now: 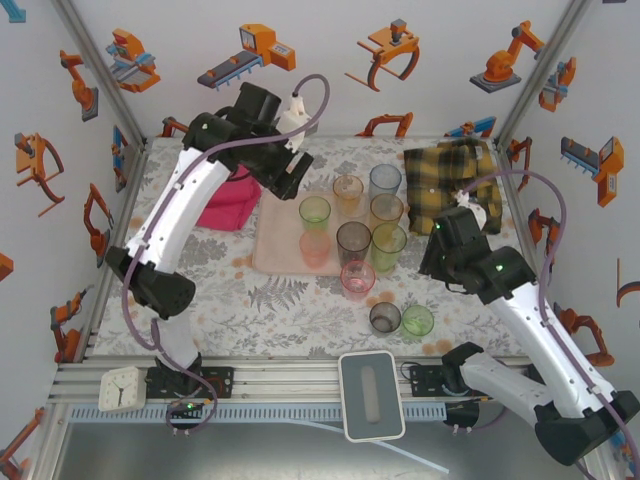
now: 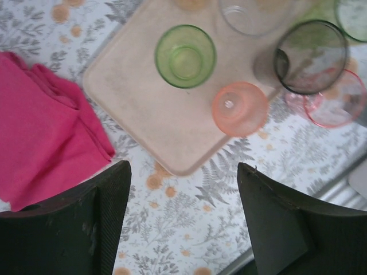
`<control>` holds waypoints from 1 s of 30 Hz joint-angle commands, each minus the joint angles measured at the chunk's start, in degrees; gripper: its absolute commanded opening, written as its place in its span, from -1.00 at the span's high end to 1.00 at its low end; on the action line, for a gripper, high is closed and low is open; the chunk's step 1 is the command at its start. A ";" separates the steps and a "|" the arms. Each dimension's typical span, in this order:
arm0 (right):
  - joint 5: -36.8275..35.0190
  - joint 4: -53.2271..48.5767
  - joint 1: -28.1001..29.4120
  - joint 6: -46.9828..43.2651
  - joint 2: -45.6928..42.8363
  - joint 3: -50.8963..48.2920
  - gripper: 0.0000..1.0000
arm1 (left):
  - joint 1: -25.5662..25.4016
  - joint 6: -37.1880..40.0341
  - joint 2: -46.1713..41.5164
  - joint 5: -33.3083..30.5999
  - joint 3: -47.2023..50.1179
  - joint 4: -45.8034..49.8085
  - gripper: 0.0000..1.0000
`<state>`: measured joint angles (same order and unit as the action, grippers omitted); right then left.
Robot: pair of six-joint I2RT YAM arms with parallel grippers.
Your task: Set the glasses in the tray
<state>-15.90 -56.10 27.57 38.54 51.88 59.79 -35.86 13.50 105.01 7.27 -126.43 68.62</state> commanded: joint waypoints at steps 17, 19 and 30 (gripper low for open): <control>-1.32 -3.23 -1.06 1.18 -3.89 1.70 0.13 | -19.12 -10.42 -11.17 2.84 31.19 -13.03 -0.63; -1.56 -3.24 -1.11 1.40 -4.06 1.47 0.13 | -19.96 -11.83 -10.66 1.65 31.99 -13.89 -0.61; -2.52 -3.76 -1.18 2.13 -4.84 0.22 0.13 | -22.60 -15.27 -7.33 -0.12 32.66 -18.98 -0.57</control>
<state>-16.60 -58.67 26.74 39.27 47.99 60.80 -57.43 -0.03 96.86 7.27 -94.30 52.05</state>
